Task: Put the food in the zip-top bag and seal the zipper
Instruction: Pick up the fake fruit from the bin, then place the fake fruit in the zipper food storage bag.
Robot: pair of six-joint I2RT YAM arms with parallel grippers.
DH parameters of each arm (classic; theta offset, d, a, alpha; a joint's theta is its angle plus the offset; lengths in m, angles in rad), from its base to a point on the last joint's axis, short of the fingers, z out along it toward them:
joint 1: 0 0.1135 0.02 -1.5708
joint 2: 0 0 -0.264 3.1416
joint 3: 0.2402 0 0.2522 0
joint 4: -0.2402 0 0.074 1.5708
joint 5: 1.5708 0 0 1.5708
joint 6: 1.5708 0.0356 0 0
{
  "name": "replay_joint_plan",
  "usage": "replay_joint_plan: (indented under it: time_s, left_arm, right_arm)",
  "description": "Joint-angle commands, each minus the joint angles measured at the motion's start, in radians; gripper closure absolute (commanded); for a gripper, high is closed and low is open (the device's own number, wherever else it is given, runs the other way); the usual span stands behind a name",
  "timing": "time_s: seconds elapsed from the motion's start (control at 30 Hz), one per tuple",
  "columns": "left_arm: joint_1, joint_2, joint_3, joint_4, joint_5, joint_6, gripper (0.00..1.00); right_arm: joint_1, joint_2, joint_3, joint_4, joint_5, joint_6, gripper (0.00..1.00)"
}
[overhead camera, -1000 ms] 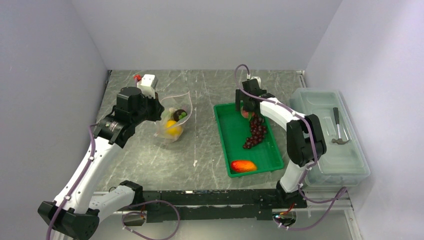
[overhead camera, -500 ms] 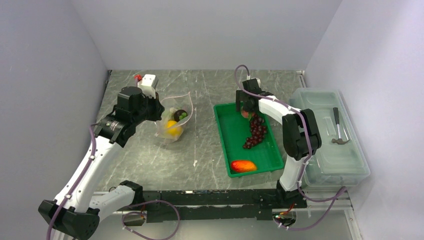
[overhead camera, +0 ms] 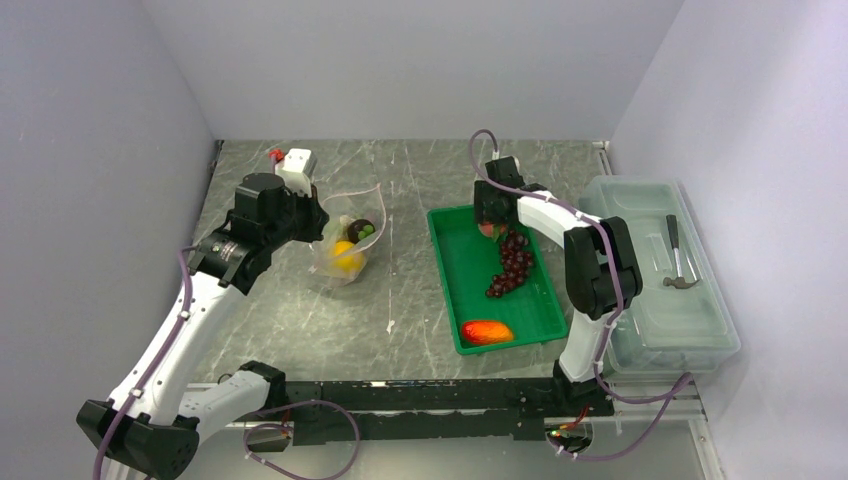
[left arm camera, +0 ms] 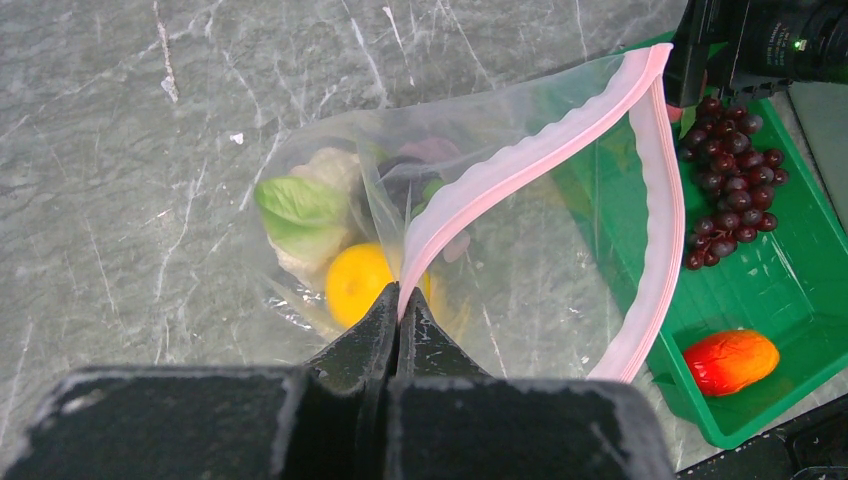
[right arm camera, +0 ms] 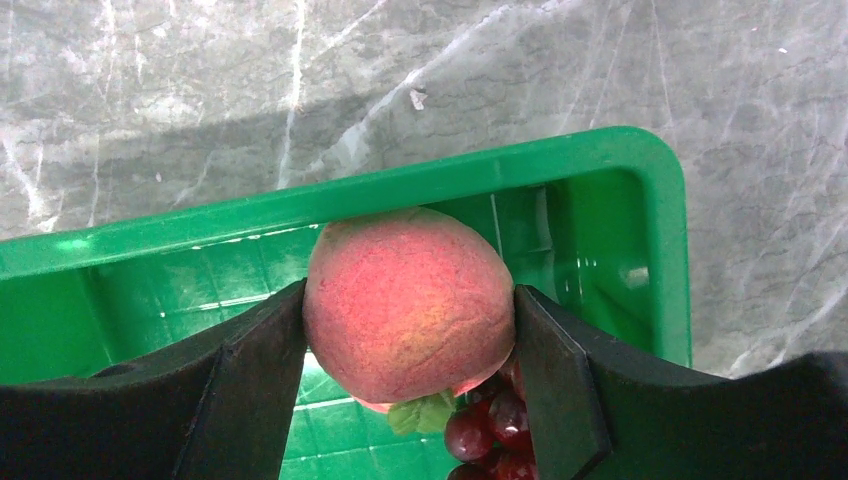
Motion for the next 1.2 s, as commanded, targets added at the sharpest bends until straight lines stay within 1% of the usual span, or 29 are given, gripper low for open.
replay_joint_plan:
  time_s: [0.0,0.17,0.4,0.67,0.77,0.97,1.07,1.17]
  left_arm:
    - [-0.002,-0.009,0.007,0.025,0.001,-0.005,1.0]
    - [-0.002,-0.011,0.007,0.025,0.0,-0.005,1.0]
    - [-0.002,-0.012,0.008,0.024,0.004,-0.006,1.0]
    - [-0.002,-0.014,0.007,0.024,0.003,-0.006,1.0]
    - [-0.002,-0.014,0.008,0.024,0.004,-0.006,1.0]
    - [-0.002,-0.012,0.009,0.024,0.006,-0.006,1.0]
    - [-0.002,-0.012,0.009,0.024,0.006,-0.007,1.0]
    - [-0.002,-0.012,0.008,0.023,0.007,-0.008,1.0]
  right_arm:
    - [-0.005,-0.052,0.004,0.024,-0.026,0.001,0.39]
    - [-0.005,-0.125,-0.018,0.021,-0.047,0.018,0.47]
    - [0.012,-0.263,-0.065,0.033,-0.075,0.029,0.48]
    - [0.074,-0.429,-0.081,0.028,-0.105,0.04,0.48]
    - [0.116,-0.494,-0.088,0.042,-0.124,0.035,0.48]
    - [0.253,-0.615,-0.076,0.081,-0.131,0.015,0.48]
    - [0.297,-0.653,-0.073,0.119,-0.213,0.041,0.48]
    - [0.341,-0.672,-0.061,0.144,-0.258,0.057,0.48]
